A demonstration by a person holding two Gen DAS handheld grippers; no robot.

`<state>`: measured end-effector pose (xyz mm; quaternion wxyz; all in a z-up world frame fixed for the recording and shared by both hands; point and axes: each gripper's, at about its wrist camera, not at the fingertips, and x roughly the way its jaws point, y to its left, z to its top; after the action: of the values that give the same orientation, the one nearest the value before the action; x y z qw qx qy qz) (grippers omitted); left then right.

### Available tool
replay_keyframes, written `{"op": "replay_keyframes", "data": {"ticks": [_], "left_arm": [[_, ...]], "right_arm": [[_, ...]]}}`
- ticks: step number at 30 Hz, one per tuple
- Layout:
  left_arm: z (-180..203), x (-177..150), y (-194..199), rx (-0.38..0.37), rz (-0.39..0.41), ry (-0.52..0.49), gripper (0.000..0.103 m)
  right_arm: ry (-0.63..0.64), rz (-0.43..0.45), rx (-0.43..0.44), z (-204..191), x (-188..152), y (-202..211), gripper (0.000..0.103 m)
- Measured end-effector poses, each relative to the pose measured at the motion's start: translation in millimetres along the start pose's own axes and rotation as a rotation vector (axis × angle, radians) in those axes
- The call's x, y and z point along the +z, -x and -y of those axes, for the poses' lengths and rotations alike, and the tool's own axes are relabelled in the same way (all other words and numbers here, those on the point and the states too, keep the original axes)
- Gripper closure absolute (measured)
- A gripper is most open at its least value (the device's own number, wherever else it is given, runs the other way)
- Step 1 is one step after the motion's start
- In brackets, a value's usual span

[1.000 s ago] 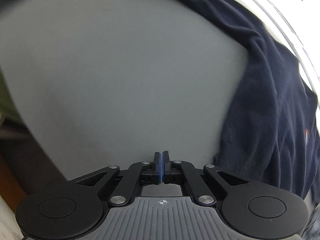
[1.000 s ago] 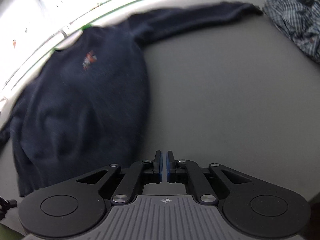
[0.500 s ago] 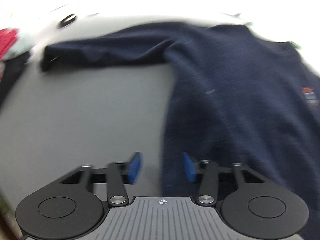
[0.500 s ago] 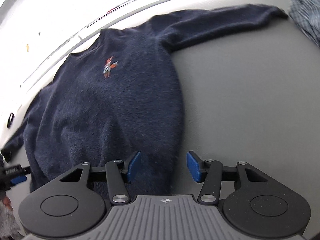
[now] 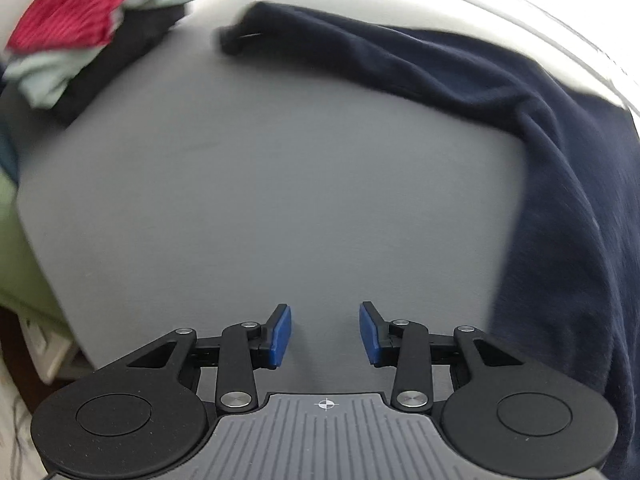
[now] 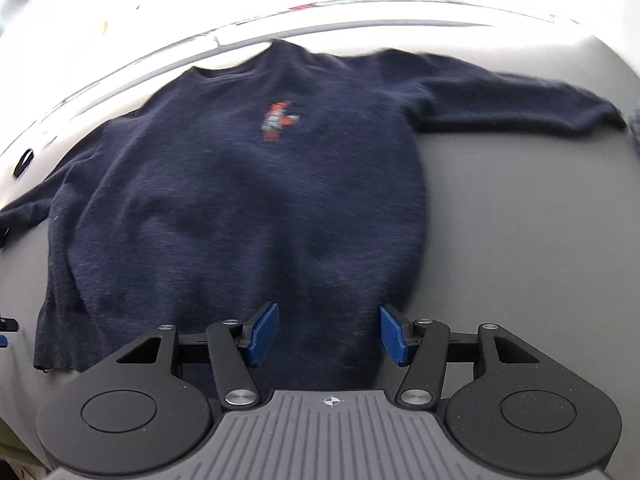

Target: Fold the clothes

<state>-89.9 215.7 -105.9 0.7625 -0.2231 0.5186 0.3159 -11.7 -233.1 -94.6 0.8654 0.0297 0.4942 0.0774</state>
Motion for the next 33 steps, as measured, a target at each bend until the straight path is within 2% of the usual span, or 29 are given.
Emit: {"op": "replay_keyframes", "data": {"ticks": [5, 10, 12, 15, 17, 21, 23, 27, 31, 33], "left_arm": [[-65.3, 33.5, -4.7, -0.059, -0.009, 0.161, 0.054], [-111.8, 80.0, -24.3, -0.053, -0.015, 0.145, 0.054], [-121.5, 102.2, -35.9, -0.071, -0.018, 0.135, 0.054], [-140.4, 142.3, -53.3, -0.100, -0.002, 0.118, 0.053], [-147.8, 169.9, -68.5, -0.126, 0.003, 0.125, 0.050], [-152.2, 221.3, -87.5, -0.213, 0.045, 0.110, 0.036], [-148.9, 241.3, -93.0, -0.233, 0.066, 0.103, 0.034], [-142.2, 267.6, -100.3, -0.277, 0.080, 0.130, 0.019], [-132.7, 279.8, -119.7, -0.275, 0.000, 0.129, 0.022], [-124.8, 279.4, -120.7, -0.266, -0.014, 0.085, 0.023]], "right_arm": [[0.052, 0.025, 0.076, -61.5, 13.7, -10.0, 0.041], [0.126, 0.073, 0.170, -157.4, 15.5, -16.4, 0.041], [0.120, 0.055, 0.196, -190.1, 14.1, -19.8, 0.041], [0.127, 0.033, 0.178, -246.7, 7.5, -33.7, 0.041], [0.141, 0.024, 0.106, -272.7, 1.0, -43.9, 0.041], [0.075, -0.015, 0.034, -293.3, -11.0, -57.2, 0.040], [0.041, -0.020, 0.005, -299.5, -15.9, -57.8, 0.040], [-0.015, -0.013, -0.051, -308.1, -23.5, -51.9, 0.040], [-0.040, -0.025, -0.077, -311.0, -22.6, -53.2, 0.040], [-0.055, -0.032, -0.084, -310.4, -21.5, -56.1, 0.040]]}}
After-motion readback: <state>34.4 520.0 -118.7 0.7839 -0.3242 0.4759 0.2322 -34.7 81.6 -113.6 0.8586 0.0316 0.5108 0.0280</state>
